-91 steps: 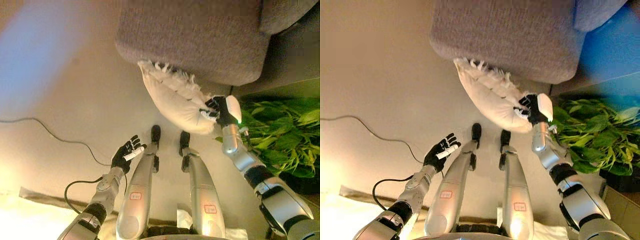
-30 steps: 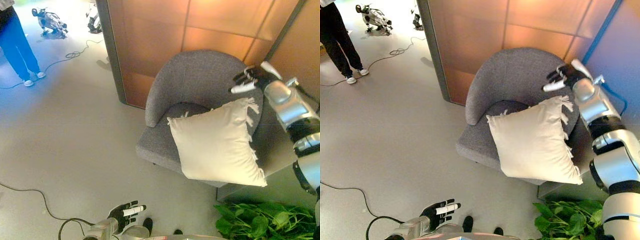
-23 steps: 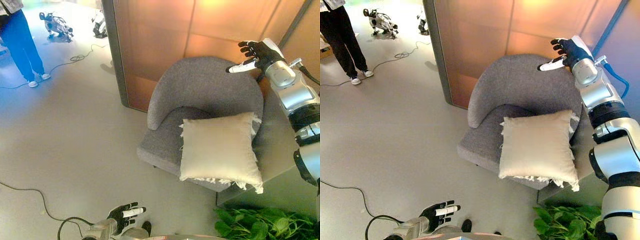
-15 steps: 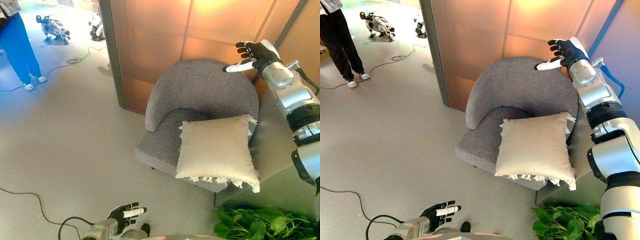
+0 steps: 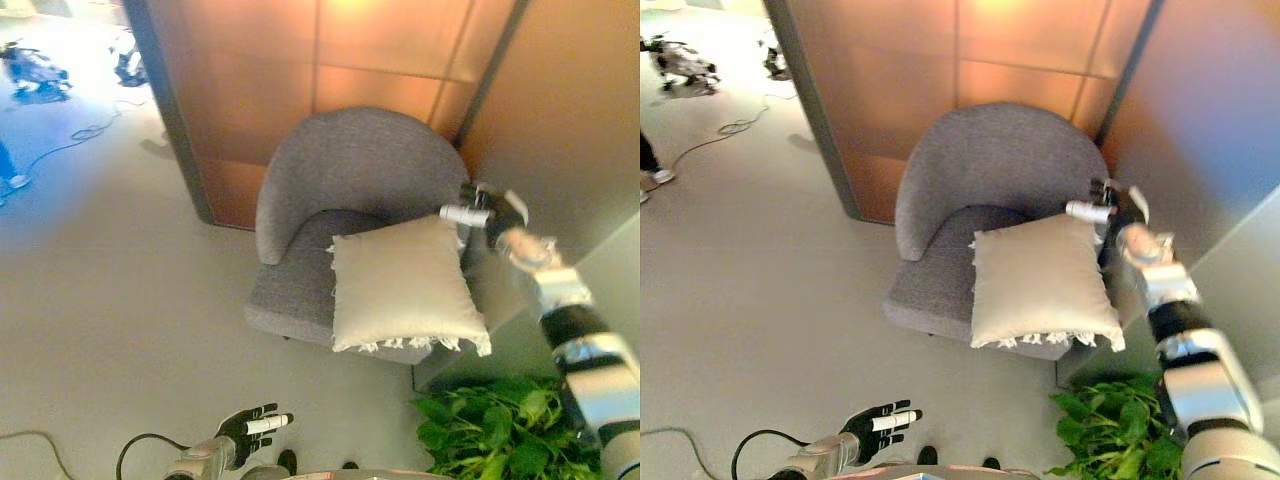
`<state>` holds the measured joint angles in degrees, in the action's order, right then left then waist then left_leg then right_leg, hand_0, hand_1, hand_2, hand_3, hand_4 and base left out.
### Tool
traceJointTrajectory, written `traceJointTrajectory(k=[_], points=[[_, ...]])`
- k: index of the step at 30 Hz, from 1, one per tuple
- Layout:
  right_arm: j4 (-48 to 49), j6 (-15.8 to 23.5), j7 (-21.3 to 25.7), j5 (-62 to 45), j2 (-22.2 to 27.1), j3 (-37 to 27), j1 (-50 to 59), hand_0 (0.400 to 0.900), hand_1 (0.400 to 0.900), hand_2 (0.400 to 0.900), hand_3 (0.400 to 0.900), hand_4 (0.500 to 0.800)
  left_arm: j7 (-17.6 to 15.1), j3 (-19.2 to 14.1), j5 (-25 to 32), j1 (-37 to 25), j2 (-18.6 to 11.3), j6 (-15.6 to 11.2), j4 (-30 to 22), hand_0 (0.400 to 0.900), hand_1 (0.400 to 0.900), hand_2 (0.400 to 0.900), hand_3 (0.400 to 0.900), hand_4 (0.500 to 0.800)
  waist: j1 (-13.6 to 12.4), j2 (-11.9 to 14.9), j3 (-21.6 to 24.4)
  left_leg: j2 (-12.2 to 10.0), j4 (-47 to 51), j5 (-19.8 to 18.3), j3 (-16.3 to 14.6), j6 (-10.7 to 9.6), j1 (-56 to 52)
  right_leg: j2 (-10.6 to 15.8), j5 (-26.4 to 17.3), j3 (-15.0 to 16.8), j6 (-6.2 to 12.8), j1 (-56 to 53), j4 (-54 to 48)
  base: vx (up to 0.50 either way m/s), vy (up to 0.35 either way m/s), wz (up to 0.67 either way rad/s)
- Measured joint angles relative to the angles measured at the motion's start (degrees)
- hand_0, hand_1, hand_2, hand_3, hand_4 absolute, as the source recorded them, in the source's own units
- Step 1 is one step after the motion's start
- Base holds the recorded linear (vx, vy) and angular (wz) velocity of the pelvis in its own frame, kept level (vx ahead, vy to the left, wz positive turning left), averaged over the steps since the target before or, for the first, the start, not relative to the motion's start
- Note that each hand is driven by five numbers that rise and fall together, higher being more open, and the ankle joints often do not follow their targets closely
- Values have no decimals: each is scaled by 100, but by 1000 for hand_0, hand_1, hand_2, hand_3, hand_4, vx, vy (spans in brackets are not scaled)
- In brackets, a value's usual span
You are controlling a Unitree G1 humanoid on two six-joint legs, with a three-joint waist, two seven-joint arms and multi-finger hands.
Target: Pick up the pillow and put it on the sofa.
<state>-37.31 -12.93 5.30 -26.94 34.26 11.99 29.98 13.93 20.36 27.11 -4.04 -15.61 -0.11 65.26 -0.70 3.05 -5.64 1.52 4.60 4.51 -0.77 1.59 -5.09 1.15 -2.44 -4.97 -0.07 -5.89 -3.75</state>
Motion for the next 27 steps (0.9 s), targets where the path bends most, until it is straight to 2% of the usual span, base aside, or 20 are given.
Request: traceJointTrajectory(k=[1,3,5,6,9,13,16,21,27], points=[[46,118,91,-60,-316,-224,-415,900,900,900,900,800,-25,-86,18,23,13,-12,2,900,900,900,900,800,47,0,1,-18,1,-8,-78,1,-15,-13,-5,36,-7,-7,0,-27,8,-18],[16,128,76,-283,-557,-214,-1034,900,900,900,900,800,-82,-208,25,13,88,-27,5,900,900,900,900,800,79,-36,2,-49,3,-37,-175,-11,-27,-40,-34,167,-3,15,-35,-17,7,-12],[-223,278,56,-459,-906,-227,-1620,900,900,900,900,800,-96,-219,33,44,127,-169,5,900,900,900,900,800,147,-47,-3,-79,6,-57,-233,-34,-57,-56,-51,170,-22,-4,-63,-1,9,-10],[-343,277,36,-537,-1038,-208,-1781,900,900,900,900,800,-96,-228,34,55,147,-188,9,900,900,900,900,800,211,-66,-14,-87,8,-60,-239,-40,-58,-61,-61,163,-30,-6,-76,-1,11,-8],[-899,688,-31,-717,-1463,-216,-2321,900,900,900,900,800,-97,-275,35,131,256,-291,10,900,900,900,900,800,209,-132,-7,-126,7,-87,-307,-77,-95,-81,-80,165,-38,-30,-113,0,8,-6],[-1740,964,-201,-945,-1881,-205,-2572,900,900,900,900,800,-93,-347,76,251,333,-394,44,900,900,900,900,800,201,-174,-9,-151,5,-98,-318,-96,-129,-107,-77,176,-47,-54,-115,2,4,-2],[-2345,1117,-321,-1038,-2056,-207,-2588,900,900,900,900,800,-88,-362,77,258,341,-454,213,900,900,900,900,800,188,-212,11,-150,6,-108,-319,-101,-144,-103,-72,176,-53,-36,-112,1,3,1],[-3319,1131,-566,-1067,-2201,-337,-2614,900,900,900,900,800,-80,-385,77,286,336,-569,394,900,900,900,900,800,137,-269,56,-147,6,-129,-299,-108,-167,-100,-59,157,-70,-65,-112,35,-4,5],[-3406,1134,-692,-1064,-2210,-337,-2734,900,900,900,900,800,-37,-484,76,311,333,-581,472,900,900,900,900,800,153,-322,124,-148,5,-127,-288,-101,-201,-104,-53,150,-79,-103,-114,33,-5,-2]])
